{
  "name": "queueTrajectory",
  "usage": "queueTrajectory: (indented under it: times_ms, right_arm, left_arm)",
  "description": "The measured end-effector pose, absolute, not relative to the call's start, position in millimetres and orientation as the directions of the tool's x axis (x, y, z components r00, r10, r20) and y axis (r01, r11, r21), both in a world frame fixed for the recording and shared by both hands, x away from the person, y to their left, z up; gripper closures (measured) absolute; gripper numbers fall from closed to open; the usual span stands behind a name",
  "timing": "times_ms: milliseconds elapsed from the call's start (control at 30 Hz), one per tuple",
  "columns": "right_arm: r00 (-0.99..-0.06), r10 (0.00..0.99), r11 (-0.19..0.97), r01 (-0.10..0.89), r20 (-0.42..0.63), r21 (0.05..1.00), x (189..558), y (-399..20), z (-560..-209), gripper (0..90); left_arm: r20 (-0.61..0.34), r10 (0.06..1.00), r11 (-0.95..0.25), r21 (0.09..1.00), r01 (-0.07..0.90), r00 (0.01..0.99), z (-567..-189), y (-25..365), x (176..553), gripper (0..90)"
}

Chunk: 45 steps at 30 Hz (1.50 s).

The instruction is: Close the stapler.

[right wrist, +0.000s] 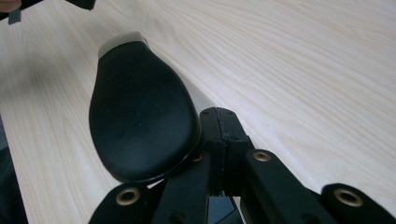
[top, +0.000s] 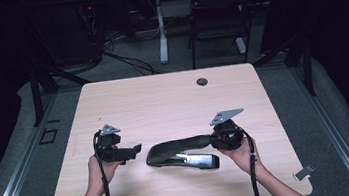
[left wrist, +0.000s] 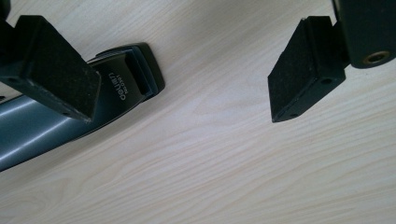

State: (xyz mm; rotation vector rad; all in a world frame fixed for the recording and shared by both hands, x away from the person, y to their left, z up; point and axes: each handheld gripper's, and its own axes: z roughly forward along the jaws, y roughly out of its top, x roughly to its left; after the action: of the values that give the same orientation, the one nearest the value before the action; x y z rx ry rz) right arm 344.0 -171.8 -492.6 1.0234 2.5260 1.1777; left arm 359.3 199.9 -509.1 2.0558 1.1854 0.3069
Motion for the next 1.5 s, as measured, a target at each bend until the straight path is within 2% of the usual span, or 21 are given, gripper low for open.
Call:
queueTrajectory:
  times_ms: [167, 600, 1133, 1367, 1500]
  right_arm:
    - [-0.742, 0.657, 0.459, 0.533, 0.133, 0.711, 344.0, -174.1, -496.6, 90.0]
    - [-0.651, 0.74, 0.449, 0.666, 0.17, 0.595, 356.2, -182.5, -511.3, 90.0]
    - [-0.596, 0.791, 0.438, 0.71, 0.138, 0.551, 379.2, -186.1, -519.6, 90.0]
    - [-0.606, 0.793, 0.425, 0.63, 0.068, 0.65, 359.6, -202.9, -481.0, 90.0]
    - [-0.653, 0.755, 0.438, 0.57, 0.06, 0.695, 346.9, -196.7, -462.2, 90.0]
  left_arm:
    - [-0.15, 0.82, -0.308, 0.698, 0.647, 0.553, -510.2, 199.7, 359.7, 9.8]
    - [-0.136, 0.812, -0.329, 0.696, 0.639, 0.567, -510.3, 197.1, 359.4, 10.0]
    - [-0.141, 0.814, -0.323, 0.696, 0.641, 0.564, -510.3, 198.9, 359.9, 9.9]
    - [-0.141, 0.813, -0.322, 0.699, 0.638, 0.565, -510.1, 199.9, 360.5, 9.8]
    - [-0.138, 0.811, -0.327, 0.698, 0.637, 0.568, -510.0, 198.8, 360.2, 9.5]
